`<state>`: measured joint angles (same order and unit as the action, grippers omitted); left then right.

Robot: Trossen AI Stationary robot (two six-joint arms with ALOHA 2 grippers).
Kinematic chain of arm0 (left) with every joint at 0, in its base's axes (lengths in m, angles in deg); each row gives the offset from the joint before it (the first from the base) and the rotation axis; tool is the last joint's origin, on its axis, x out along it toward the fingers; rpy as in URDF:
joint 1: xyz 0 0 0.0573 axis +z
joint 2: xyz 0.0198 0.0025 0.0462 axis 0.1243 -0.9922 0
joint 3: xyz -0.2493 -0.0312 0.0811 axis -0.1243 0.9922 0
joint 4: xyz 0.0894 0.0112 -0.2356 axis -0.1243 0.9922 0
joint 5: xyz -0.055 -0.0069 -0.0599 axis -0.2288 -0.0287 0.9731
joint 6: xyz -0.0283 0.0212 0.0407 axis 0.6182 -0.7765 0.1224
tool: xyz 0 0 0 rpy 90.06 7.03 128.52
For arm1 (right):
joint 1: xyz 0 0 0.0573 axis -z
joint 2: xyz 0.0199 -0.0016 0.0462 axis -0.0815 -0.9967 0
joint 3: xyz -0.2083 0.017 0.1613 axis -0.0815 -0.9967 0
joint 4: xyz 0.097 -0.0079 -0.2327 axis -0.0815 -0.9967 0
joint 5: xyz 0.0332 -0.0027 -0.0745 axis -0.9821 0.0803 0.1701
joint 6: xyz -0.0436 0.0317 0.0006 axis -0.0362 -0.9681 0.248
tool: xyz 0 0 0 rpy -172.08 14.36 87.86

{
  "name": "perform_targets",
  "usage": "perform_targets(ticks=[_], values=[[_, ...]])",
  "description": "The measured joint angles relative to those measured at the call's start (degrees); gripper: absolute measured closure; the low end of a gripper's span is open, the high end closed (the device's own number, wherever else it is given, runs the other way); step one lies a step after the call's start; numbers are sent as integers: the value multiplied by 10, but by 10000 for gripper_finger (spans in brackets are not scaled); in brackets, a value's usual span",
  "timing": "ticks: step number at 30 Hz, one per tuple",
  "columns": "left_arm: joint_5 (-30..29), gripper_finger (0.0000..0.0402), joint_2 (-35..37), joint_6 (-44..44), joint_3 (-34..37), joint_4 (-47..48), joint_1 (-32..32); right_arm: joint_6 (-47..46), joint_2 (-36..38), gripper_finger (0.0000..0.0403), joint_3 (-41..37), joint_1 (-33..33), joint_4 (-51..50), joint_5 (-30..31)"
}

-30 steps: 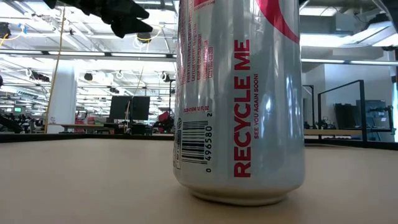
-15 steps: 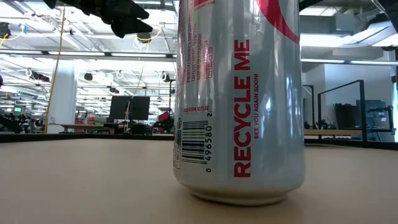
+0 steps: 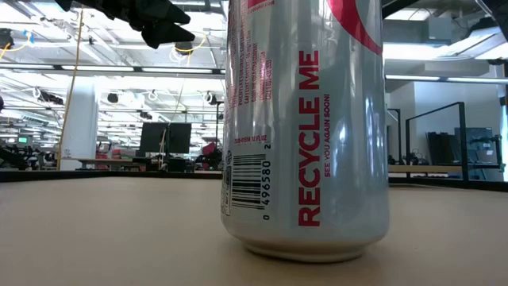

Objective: Place canned beverage on shelf
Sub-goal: Put the right pink soda can on the shelf

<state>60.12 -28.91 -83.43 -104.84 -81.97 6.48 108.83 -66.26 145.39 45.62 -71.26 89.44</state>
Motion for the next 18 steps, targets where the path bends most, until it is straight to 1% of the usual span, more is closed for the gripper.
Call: perform_targets(ticks=[8, 18], values=[[0, 100, 0, 0, 0, 1, 0, 0, 0, 76, 0, 0, 0, -9], [0, 100, 0, -1, 0, 2, 0, -1, 0, 69, 0, 0, 4, -8]])
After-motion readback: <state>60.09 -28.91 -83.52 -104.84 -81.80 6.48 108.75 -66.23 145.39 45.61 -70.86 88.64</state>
